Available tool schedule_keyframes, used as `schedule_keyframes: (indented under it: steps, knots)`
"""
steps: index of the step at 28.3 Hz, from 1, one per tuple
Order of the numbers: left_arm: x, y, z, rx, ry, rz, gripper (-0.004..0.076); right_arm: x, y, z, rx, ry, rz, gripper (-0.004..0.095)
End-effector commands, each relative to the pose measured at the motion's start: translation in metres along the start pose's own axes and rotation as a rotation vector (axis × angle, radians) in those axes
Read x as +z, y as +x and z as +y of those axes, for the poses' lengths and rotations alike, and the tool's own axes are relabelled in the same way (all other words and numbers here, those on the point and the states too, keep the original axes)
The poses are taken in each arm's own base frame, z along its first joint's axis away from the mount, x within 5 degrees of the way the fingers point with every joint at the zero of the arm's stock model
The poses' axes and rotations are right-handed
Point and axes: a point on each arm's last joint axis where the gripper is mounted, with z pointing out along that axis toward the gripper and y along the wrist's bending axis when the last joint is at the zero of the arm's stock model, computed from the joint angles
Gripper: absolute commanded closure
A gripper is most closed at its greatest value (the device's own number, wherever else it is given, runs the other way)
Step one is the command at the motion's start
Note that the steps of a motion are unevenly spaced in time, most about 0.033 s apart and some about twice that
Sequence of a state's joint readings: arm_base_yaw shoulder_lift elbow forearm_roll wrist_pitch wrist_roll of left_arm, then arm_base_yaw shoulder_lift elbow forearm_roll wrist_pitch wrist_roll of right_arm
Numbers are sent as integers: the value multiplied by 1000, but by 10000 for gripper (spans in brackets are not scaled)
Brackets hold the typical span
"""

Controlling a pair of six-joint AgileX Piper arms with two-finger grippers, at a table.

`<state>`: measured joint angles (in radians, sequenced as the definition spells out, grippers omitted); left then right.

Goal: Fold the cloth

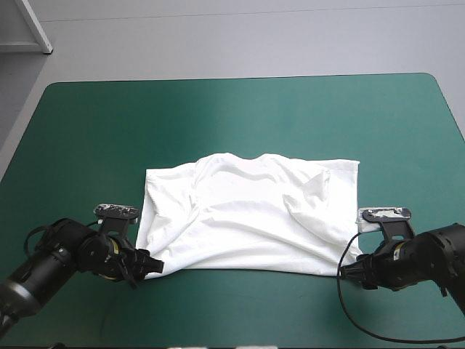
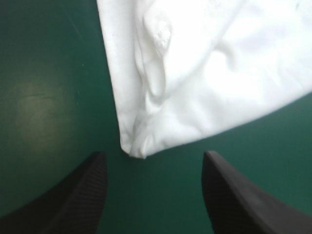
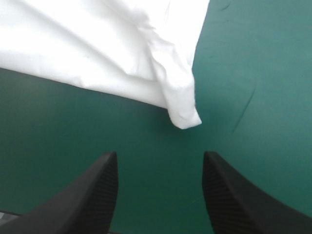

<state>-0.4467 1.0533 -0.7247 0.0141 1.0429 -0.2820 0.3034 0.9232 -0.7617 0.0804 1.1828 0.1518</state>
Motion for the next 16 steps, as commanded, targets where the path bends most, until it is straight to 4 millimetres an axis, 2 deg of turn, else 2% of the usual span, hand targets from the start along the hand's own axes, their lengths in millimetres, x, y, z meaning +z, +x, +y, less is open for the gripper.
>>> schedule_keyframes:
  steps: [1,4,14,16]
  knots:
    - [9,-15,-4,-9,0,-25,301,-8,-5,2,2,-16,-59,411]
    - [30,-21,-5,-47,-38,62,301,-8,-5,2,2,-16,-59,411]
    - [51,-27,-4,-72,-98,127,303,-8,-3,2,3,-15,-40,430]
    - [56,-27,-3,-83,-110,143,342,-8,-3,2,3,-14,-35,452]
